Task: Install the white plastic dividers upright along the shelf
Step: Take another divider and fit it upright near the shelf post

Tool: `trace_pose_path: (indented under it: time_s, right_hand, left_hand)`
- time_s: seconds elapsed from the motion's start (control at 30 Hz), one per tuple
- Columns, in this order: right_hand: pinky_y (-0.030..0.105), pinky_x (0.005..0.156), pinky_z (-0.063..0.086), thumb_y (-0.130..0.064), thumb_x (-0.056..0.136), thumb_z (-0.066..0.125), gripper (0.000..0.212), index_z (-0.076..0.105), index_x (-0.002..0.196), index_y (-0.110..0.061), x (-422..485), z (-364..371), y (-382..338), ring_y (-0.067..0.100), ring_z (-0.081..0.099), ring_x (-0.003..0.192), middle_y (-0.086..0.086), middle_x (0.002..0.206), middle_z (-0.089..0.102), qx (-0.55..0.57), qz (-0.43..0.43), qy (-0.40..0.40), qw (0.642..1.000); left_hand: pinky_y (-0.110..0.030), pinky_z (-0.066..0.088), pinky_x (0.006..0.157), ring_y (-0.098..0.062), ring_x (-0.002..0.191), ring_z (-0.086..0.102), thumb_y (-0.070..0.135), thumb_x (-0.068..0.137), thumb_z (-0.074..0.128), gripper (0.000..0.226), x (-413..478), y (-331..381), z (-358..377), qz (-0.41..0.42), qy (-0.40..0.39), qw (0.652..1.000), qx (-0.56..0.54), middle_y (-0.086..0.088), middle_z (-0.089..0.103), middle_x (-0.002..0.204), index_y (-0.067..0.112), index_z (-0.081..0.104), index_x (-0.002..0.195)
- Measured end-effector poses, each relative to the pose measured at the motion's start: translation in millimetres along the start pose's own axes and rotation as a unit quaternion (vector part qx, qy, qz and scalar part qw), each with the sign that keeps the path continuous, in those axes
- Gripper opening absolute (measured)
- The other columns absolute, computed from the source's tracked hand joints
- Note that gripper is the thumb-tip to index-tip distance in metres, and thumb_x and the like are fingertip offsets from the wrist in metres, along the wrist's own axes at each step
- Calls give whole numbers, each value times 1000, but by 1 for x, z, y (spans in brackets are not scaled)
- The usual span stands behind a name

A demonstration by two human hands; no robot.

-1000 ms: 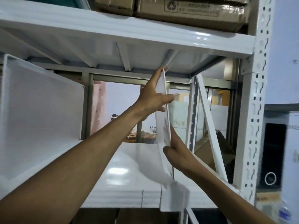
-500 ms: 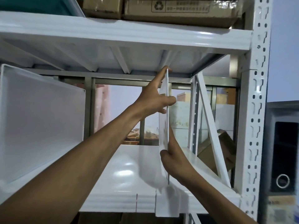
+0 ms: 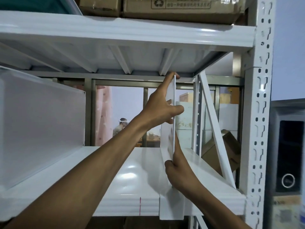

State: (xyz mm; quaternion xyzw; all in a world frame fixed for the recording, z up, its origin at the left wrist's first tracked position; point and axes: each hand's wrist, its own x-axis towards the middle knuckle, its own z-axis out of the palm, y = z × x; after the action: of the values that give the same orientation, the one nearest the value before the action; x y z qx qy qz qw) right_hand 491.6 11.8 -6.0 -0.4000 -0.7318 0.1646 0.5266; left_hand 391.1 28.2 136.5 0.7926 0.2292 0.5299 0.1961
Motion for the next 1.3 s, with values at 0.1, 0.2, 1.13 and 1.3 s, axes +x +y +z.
trace_pose_path:
  time_s: [0.1,0.2,1.13,1.3]
  right_hand:
    - [48,112,28,6,84,37,98,-7,136,-65,-1,2,3,19,29,138,-28,155,-1,-3,-4,5,1000]
    - [46,115,24,7,84,37,97,-7,142,-56,0,1,2,10,16,143,-26,155,-1,0,1,6,1000]
    - [28,106,38,-85,55,62,96,19,137,-57,-39,-63,22,-6,38,125,-32,146,29,-260,3,-142,955]
    - [33,104,40,-90,55,55,97,20,137,-53,-46,-62,27,1,40,125,-32,145,31,-320,-2,-178,931]
  left_hand:
    - [-53,62,61,-30,88,58,2,79,66,85,-4,0,1,-2,1,1000,-6,14,33,139,47,32,143]
    - [-54,61,63,-39,112,57,1,82,65,89,-4,1,2,-14,-4,1000,-7,11,29,152,48,28,148]
    - [-12,44,78,1,110,51,74,58,76,100,-67,-59,-14,-69,-57,991,97,29,43,133,61,24,142]
    - [-22,39,96,17,111,41,75,61,73,90,-94,-76,-22,-105,-119,975,153,50,30,122,65,27,137]
